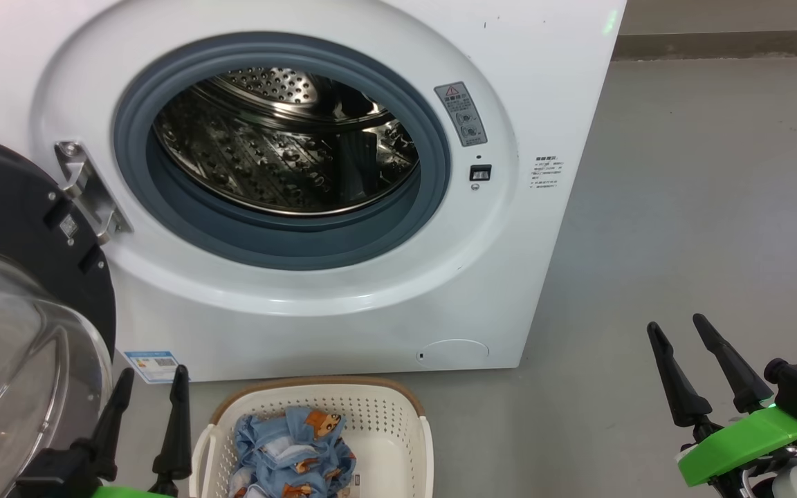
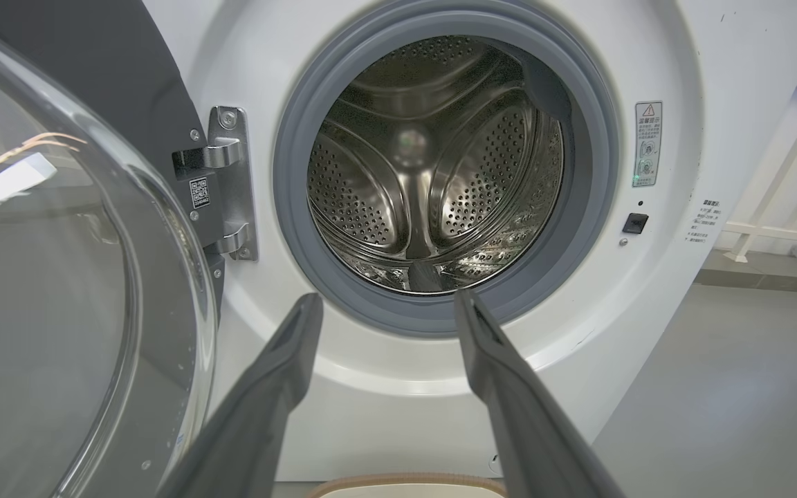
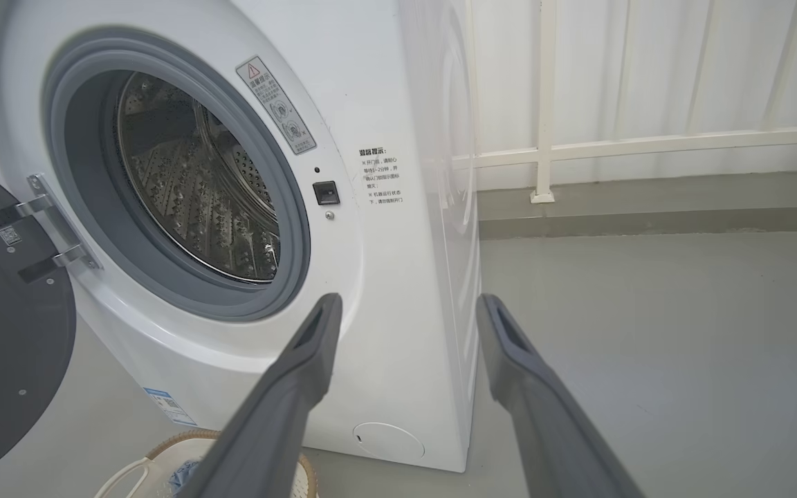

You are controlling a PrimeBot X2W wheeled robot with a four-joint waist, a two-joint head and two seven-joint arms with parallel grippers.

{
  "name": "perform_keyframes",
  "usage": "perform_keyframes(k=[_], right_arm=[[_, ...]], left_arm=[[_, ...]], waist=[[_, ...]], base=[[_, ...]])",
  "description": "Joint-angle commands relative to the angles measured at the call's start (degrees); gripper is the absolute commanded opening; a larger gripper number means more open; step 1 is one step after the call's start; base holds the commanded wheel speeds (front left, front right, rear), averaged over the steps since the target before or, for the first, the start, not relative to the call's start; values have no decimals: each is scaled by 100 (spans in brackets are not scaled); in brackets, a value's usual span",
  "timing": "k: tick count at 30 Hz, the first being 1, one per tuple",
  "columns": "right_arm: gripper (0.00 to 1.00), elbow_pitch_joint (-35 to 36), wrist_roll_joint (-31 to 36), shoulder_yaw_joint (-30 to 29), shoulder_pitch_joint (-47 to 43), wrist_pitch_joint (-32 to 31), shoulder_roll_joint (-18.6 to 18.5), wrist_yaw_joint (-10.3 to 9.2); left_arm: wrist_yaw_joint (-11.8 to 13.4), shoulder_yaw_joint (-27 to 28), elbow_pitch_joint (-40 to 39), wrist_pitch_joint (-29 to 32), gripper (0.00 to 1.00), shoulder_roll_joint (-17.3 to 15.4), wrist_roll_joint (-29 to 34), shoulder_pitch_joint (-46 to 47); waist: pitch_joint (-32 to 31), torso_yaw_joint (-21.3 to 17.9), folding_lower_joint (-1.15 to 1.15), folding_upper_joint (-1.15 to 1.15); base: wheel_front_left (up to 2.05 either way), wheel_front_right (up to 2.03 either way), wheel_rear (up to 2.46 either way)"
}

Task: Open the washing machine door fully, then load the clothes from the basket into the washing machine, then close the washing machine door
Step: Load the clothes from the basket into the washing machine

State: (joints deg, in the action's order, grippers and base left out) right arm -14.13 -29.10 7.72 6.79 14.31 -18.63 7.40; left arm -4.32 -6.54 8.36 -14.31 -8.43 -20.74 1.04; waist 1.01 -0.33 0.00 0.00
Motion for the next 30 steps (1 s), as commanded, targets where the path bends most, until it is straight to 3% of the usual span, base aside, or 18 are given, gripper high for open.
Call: perform_keyframes(k=[1,30], right_arm=[[100,119,-46,105,93,69,-131,9],[100,135,-11,103,83,69,-110,9]], left_arm=[[-47,226,-120,-69,100,-54,38,127],[-84,293,-78,-69,100,-27,81,144]], waist=[[8,2,0,0],[28,1,0,0]], base=[[0,0,0],[0,0,0]])
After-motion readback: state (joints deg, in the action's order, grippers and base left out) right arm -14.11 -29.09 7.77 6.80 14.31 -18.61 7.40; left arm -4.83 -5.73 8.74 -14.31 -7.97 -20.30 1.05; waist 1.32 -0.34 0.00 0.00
